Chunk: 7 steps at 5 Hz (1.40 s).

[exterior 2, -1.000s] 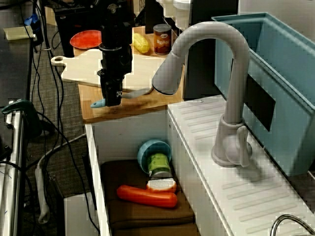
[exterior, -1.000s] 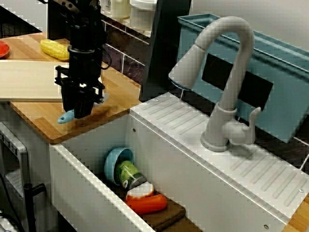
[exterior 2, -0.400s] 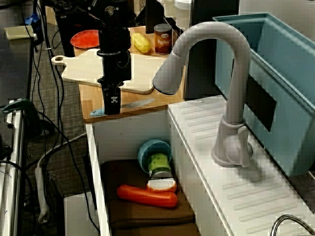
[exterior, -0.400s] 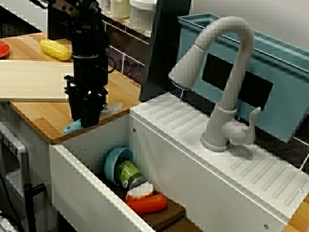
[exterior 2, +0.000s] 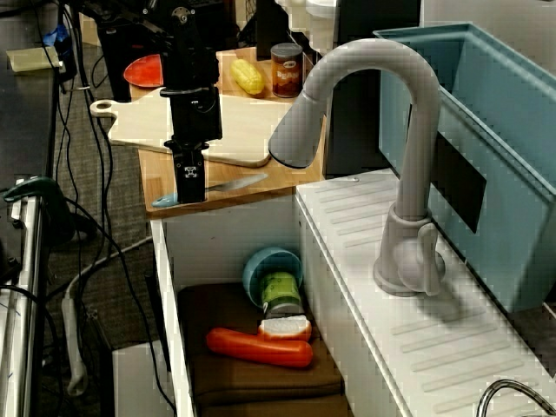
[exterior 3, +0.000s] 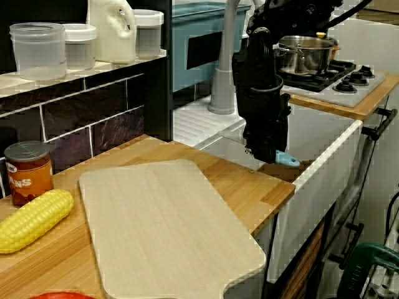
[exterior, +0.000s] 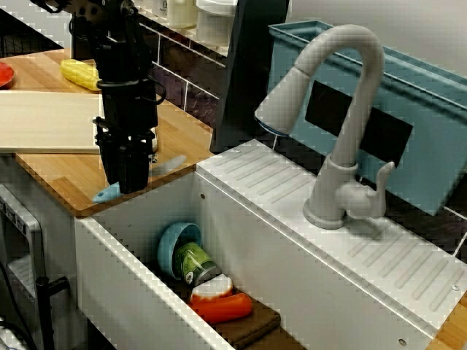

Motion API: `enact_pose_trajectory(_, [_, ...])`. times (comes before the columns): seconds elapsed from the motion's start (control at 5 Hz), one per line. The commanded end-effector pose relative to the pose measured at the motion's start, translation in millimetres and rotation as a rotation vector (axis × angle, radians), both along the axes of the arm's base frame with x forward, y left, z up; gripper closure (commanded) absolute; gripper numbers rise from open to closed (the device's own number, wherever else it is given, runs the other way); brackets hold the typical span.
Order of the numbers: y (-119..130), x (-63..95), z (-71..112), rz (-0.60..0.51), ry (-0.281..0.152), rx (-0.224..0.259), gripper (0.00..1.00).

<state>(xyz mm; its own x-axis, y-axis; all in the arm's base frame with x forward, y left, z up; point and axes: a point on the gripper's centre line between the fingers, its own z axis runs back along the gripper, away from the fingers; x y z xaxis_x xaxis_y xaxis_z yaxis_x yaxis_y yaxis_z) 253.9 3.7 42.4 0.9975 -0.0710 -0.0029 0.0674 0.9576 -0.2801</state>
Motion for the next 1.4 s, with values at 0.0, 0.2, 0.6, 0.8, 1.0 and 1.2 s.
enact_pose_trajectory(0.0, [-1.0,0.2,5.7,0.003,-0.062,0.028,0.00])
enact_pose_trajectory(0.2, [4.0,1.6,6.0,0.027,-0.072,0.035,0.00])
enact_pose_trajectory(0.6, [27.8,1.4,14.6,0.058,-0.072,0.015,0.00])
enact_pose_trajectory(0.8, [38.9,0.3,25.1,0.007,0.010,0.080,0.00])
enact_pose_trajectory(1.0, [51.8,-5.3,37.1,0.016,0.005,0.110,0.00])
enact_pose_trajectory(1.2, [65.3,-9.5,42.7,-0.010,-0.015,0.164,0.00])
